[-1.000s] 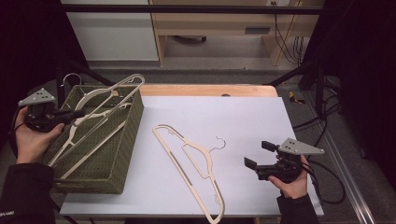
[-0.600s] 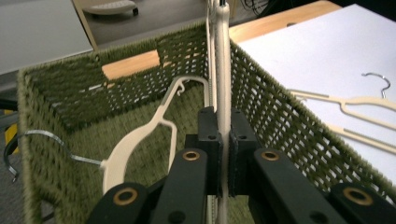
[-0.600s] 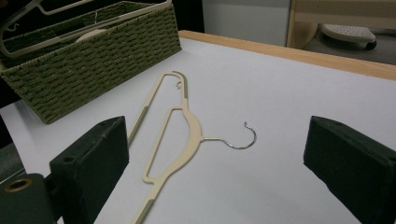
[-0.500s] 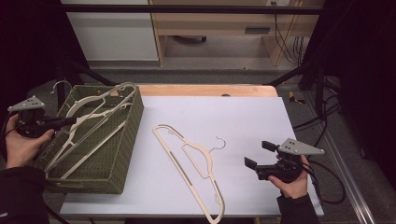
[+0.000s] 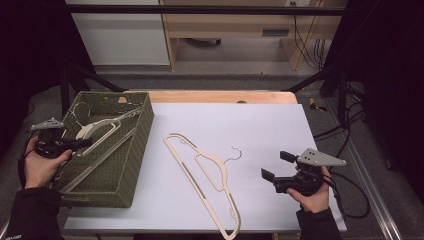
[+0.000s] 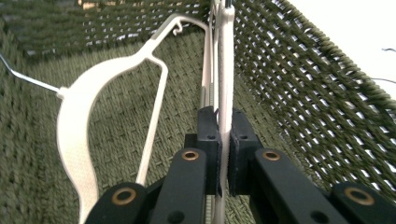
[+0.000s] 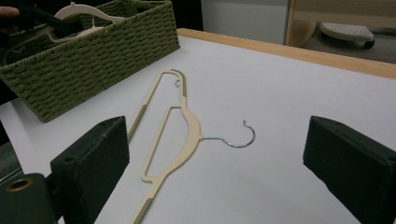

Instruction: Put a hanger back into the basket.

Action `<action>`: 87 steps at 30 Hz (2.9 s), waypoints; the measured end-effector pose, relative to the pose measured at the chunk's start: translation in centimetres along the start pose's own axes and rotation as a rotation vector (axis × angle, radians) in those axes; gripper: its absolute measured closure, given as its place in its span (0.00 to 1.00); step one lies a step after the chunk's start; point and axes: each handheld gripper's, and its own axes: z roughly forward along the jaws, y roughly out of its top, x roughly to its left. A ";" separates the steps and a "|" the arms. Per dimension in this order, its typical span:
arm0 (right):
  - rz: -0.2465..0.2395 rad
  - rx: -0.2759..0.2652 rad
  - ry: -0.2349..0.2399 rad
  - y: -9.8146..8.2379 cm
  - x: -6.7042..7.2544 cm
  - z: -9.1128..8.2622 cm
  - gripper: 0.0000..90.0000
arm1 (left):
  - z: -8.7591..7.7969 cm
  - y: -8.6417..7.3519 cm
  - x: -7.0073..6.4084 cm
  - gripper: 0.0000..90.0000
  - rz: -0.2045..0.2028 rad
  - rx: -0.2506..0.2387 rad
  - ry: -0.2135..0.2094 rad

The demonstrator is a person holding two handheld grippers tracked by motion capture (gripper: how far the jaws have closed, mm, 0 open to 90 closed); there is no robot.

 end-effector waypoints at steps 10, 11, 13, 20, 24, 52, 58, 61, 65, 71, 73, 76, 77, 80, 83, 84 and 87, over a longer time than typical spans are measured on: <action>-0.001 0.004 0.005 0.0 0.1 0.1 0.09 | 0.7 -0.3 0.8 0.88 -0.030 0.071 0.197; -0.005 0.007 0.006 0.0 0.1 0.1 0.09 | 0.7 -0.5 1.1 0.88 -0.037 0.073 0.203; -0.006 0.009 0.006 -0.1 0.1 0.2 0.09 | 0.7 -1.0 1.6 0.86 -0.050 0.083 0.217; 0.002 0.013 0.006 -0.1 0.2 0.5 0.09 | 0.9 -2.1 2.8 0.79 -0.112 0.150 0.264; -0.002 0.014 0.006 -0.1 0.2 0.5 0.09 | 1.1 -2.1 2.7 0.75 -0.111 0.158 0.275; 0.010 0.041 0.011 -0.3 0.7 1.3 0.11 | -4.1 2.4 -8.2 0.19 0.060 -0.288 0.090; 0.013 0.093 0.012 -0.8 1.1 2.6 0.11 | -2.4 2.2 -13.1 0.14 0.142 -0.321 -0.030; 0.011 0.124 0.016 -1.2 1.4 3.2 0.12 | -1.2 1.8 -15.3 0.13 0.166 -0.333 -0.081; 0.007 0.165 0.016 -1.7 1.9 4.1 0.13 | 0.8 1.2 -18.0 0.13 0.194 -0.324 -0.131; 0.010 0.223 0.014 -2.7 2.6 5.4 0.14 | 3.8 0.4 -20.8 0.14 0.232 -0.267 -0.178; 0.008 0.245 0.010 -3.0 2.8 5.8 0.15 | 4.4 0.1 -21.6 0.14 0.238 -0.252 -0.194; 0.004 0.273 0.017 -3.6 3.2 6.6 0.16 | 5.0 -0.6 -22.5 0.14 0.248 -0.241 -0.225; 0.005 0.280 0.019 -3.8 3.3 6.8 0.16 | 5.3 -0.8 -22.8 0.14 0.259 -0.232 -0.227; 0.004 0.310 0.029 -4.4 3.8 7.6 0.18 | 5.9 -1.5 -23.4 0.15 0.261 -0.220 -0.249; -0.033 0.351 0.021 -5.0 4.6 8.6 0.24 | 6.6 -2.2 -24.0 0.15 0.275 -0.192 -0.259; -0.035 0.359 0.017 -5.3 4.9 8.9 0.26 | 6.9 -2.4 -24.2 0.15 0.279 -0.181 -0.260; -0.055 0.412 0.013 -6.1 5.6 10.0 0.30 | 7.7 -2.8 -24.5 0.15 0.287 -0.151 -0.262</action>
